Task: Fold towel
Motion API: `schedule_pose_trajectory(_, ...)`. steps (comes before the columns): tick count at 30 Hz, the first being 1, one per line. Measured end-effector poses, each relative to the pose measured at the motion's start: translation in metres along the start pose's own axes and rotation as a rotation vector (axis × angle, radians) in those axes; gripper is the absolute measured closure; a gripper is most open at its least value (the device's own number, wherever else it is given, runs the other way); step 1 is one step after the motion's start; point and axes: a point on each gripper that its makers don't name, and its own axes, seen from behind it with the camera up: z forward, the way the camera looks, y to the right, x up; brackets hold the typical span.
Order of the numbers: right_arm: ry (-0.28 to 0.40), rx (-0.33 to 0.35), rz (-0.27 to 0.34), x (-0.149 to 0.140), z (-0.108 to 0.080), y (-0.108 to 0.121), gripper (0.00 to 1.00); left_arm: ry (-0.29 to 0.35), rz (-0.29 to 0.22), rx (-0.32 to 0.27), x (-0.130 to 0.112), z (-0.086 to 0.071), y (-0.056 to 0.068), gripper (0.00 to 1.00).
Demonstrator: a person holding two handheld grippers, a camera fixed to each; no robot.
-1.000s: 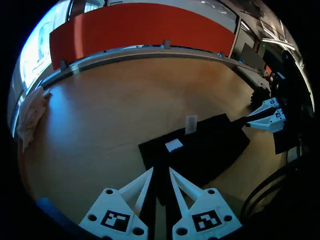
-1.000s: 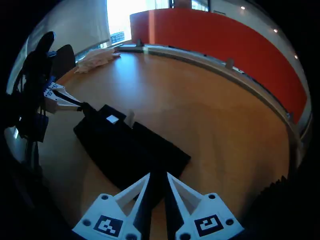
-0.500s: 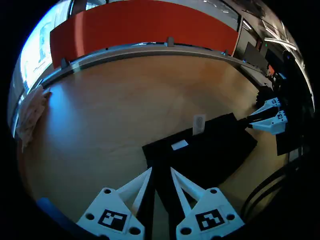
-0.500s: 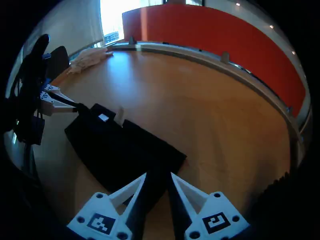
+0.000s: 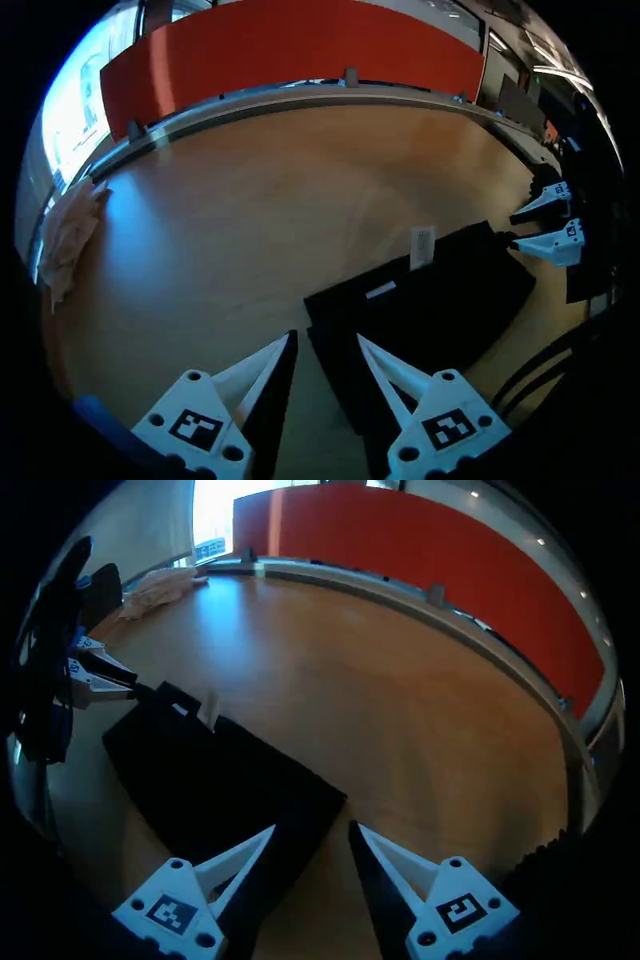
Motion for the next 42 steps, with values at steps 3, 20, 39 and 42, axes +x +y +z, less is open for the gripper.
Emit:
schedule_pose_trajectory(3,0.004,-0.018,0.005,0.003,0.002,0.006,0.39,0.002,-0.004,0.009,0.001,0.002,-0.004,0.52)
schedule_pose_trajectory(20,0.046,-0.053,0.031,0.017,-0.005,0.016,0.20,0.017,-0.030,0.028,0.007,-0.005,-0.016,0.09)
schedule_pose_trajectory(39,0.065,-0.040,0.052,-0.007,-0.039,-0.010,0.12,0.024,-0.082,0.032,-0.018,-0.037,-0.009,0.07)
schedule_pose_trajectory(42,0.066,-0.039,0.053,-0.011,-0.046,-0.015,0.12,0.024,-0.092,0.033,-0.024,-0.045,-0.006,0.07)
